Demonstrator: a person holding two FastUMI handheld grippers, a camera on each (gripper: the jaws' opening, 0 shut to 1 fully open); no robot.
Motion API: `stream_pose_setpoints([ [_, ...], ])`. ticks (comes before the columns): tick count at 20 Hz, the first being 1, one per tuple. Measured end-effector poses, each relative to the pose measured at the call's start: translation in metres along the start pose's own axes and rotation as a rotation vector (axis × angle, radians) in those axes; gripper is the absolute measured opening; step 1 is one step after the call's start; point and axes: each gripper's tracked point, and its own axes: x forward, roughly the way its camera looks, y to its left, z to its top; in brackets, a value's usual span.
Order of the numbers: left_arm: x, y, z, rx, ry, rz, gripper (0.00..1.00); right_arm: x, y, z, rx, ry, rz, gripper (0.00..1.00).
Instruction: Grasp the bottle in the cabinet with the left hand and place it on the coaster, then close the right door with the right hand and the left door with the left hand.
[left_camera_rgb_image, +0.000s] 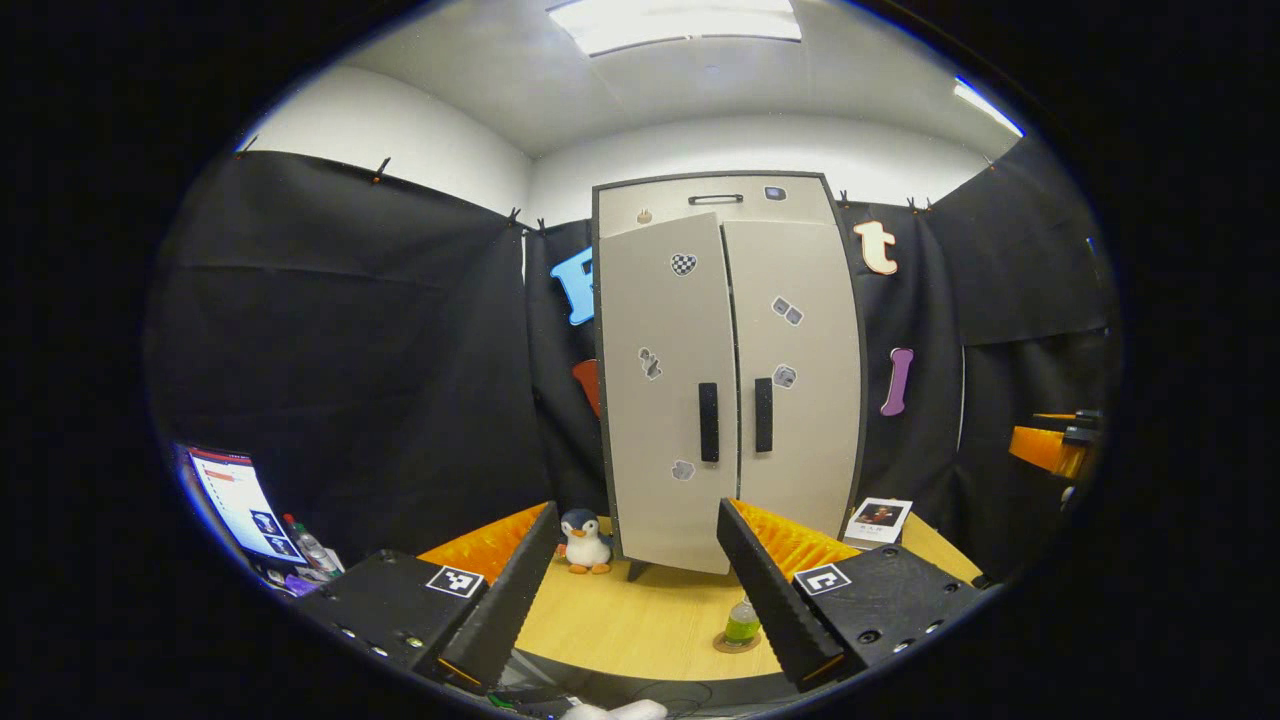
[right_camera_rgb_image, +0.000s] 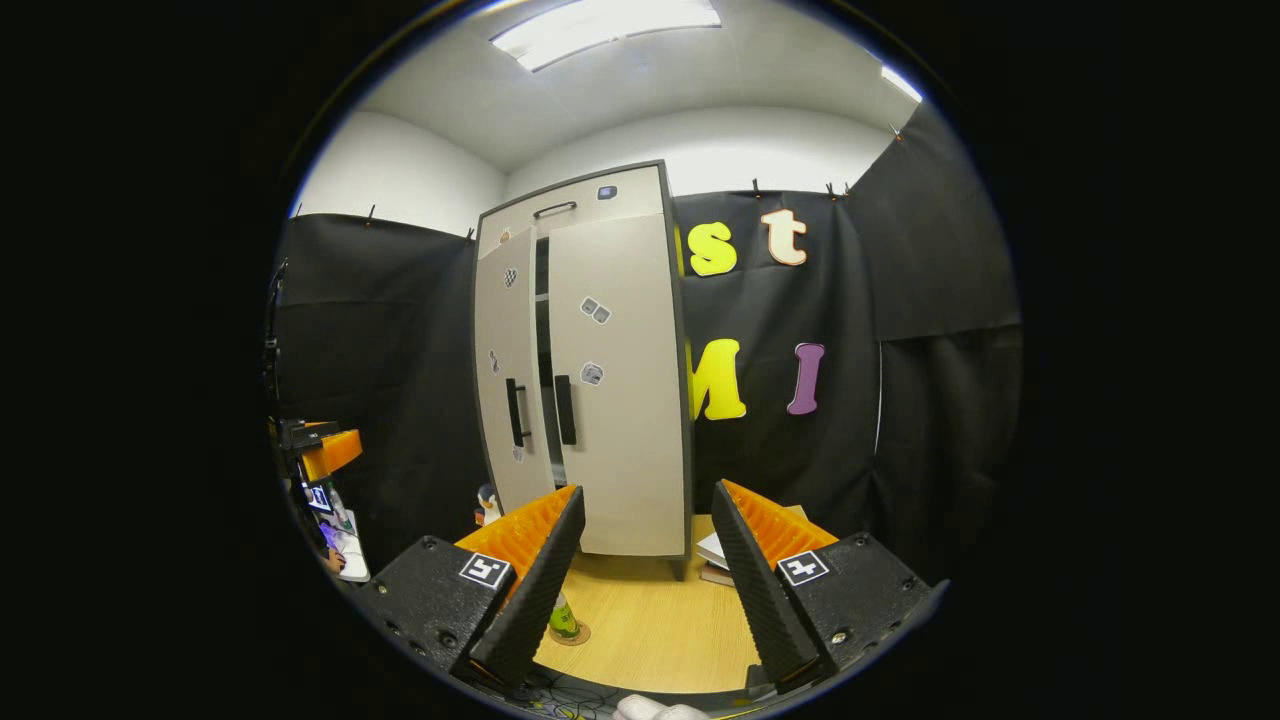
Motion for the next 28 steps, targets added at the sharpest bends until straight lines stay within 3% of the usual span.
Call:
stream_pose_setpoints([
  [15, 0.042, 0.047, -0.039, -0.017, 0.033, -0.05, 0.96, 0.013, 0.024, -0.01, -0.048, 0.018, -0.046, 0.8],
  [28, 0.089, 0.068, -0.052, -0.012, -0.001, -0.152, 0.96, 0.013, 0.013, -0.008, -0.1, -0.003, -0.188, 0.8],
])
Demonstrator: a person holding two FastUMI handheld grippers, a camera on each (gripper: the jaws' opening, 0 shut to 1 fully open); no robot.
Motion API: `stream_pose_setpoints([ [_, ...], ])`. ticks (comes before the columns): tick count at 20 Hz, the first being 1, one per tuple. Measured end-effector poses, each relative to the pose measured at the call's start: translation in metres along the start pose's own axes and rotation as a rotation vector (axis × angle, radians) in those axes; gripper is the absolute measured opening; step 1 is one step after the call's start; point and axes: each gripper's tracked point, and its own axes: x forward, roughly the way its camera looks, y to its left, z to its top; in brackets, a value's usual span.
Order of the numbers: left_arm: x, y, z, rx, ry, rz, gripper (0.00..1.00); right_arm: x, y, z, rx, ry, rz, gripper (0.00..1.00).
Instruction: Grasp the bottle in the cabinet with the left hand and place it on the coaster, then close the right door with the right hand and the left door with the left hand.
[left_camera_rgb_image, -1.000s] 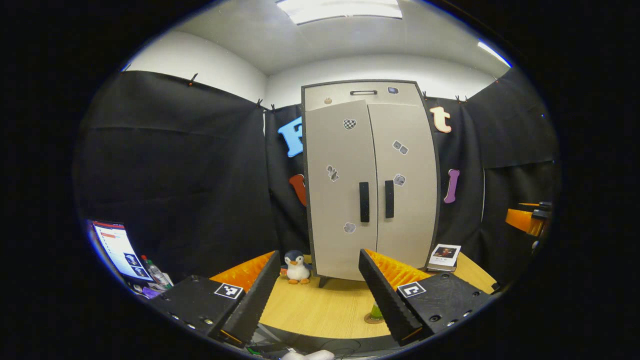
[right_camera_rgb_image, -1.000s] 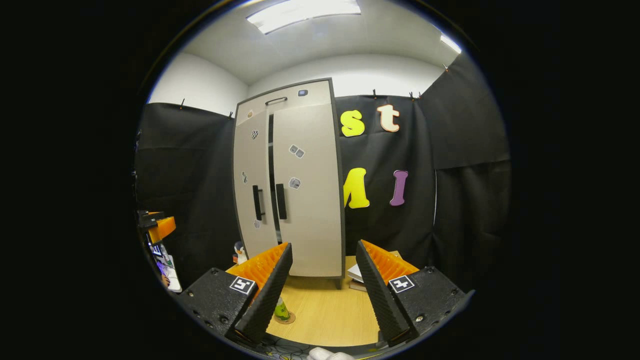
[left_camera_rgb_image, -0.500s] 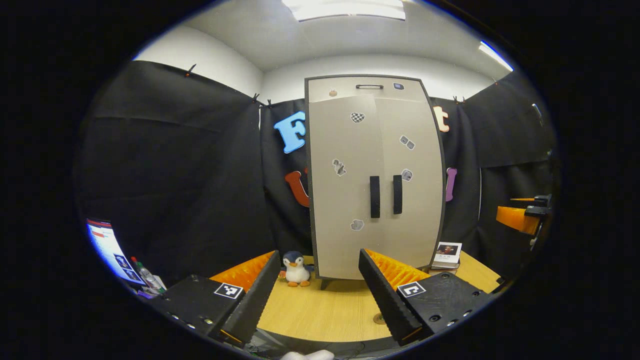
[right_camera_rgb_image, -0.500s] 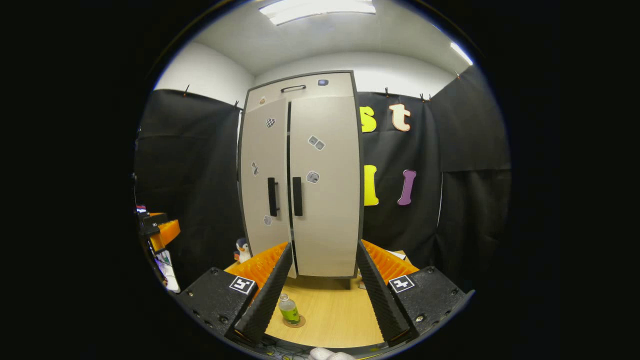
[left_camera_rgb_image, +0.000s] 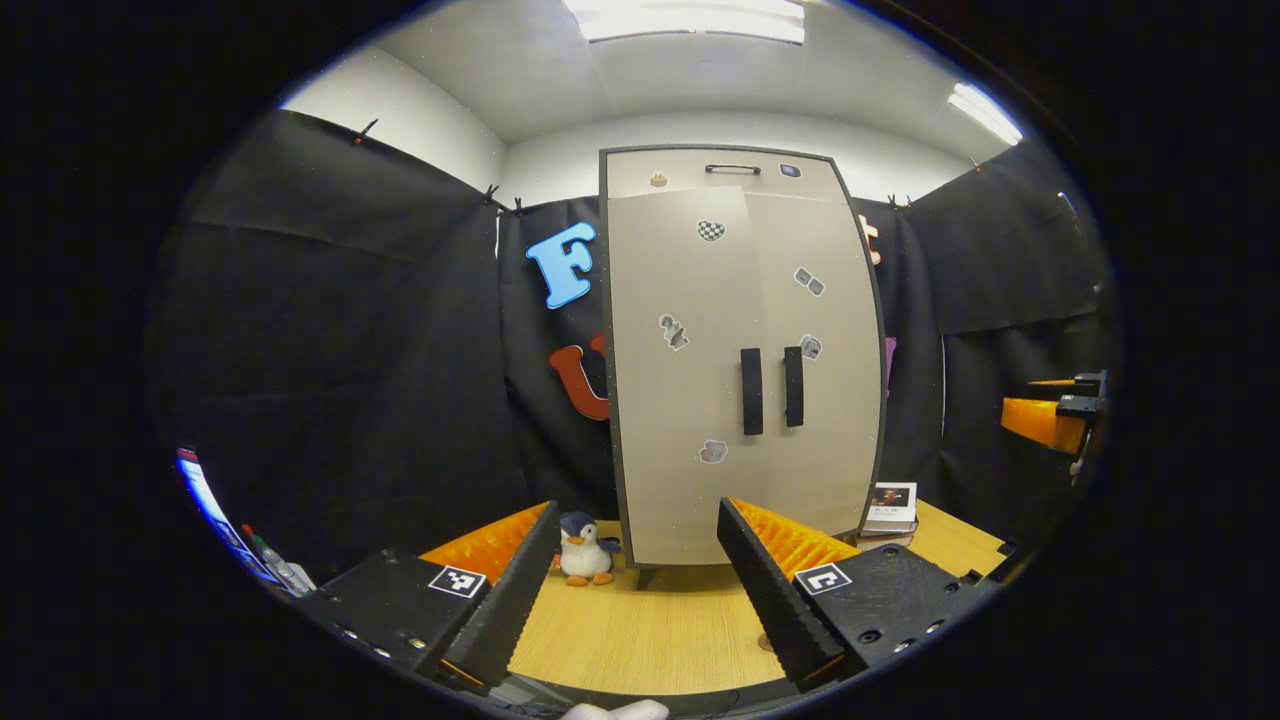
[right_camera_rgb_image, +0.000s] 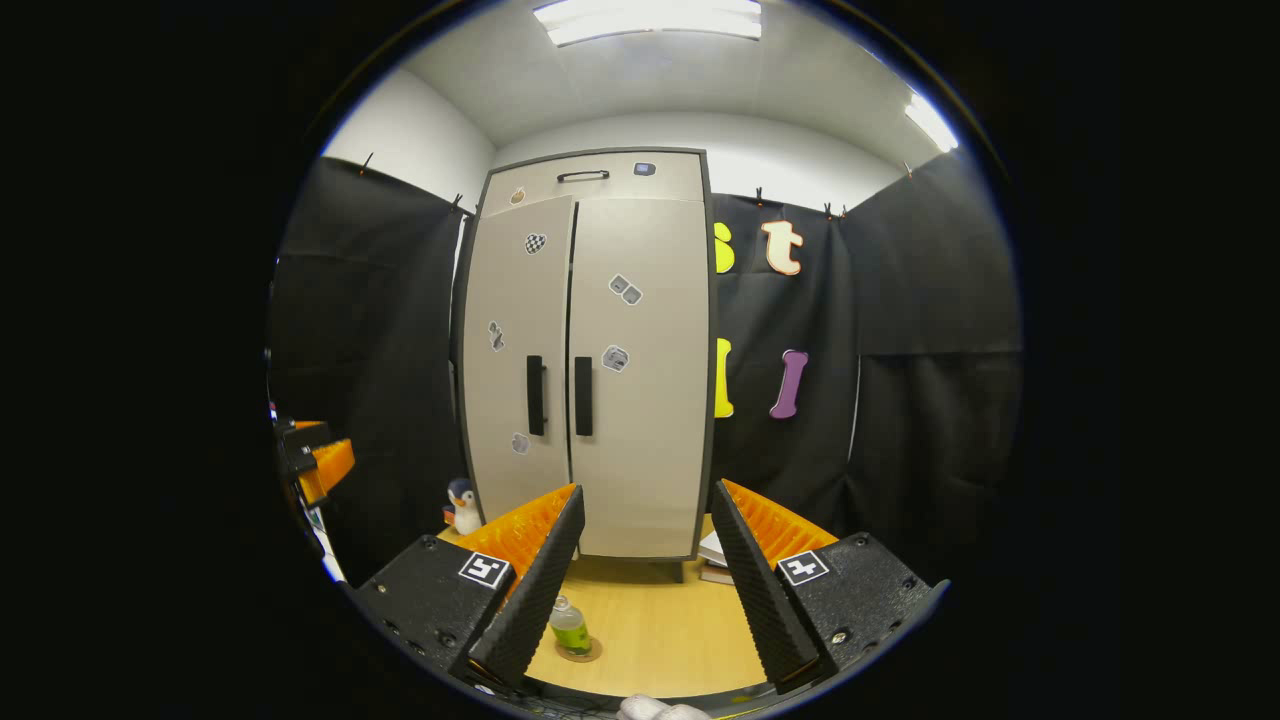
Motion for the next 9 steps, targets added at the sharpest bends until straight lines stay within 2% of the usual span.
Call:
stream_pose_setpoints([
  [9, 0.006, -0.025, -0.008, -0.008, 0.015, -0.024, 0.96, -0.004, -0.008, -0.003, 0.003, 0.01, -0.015, 0.8],
])
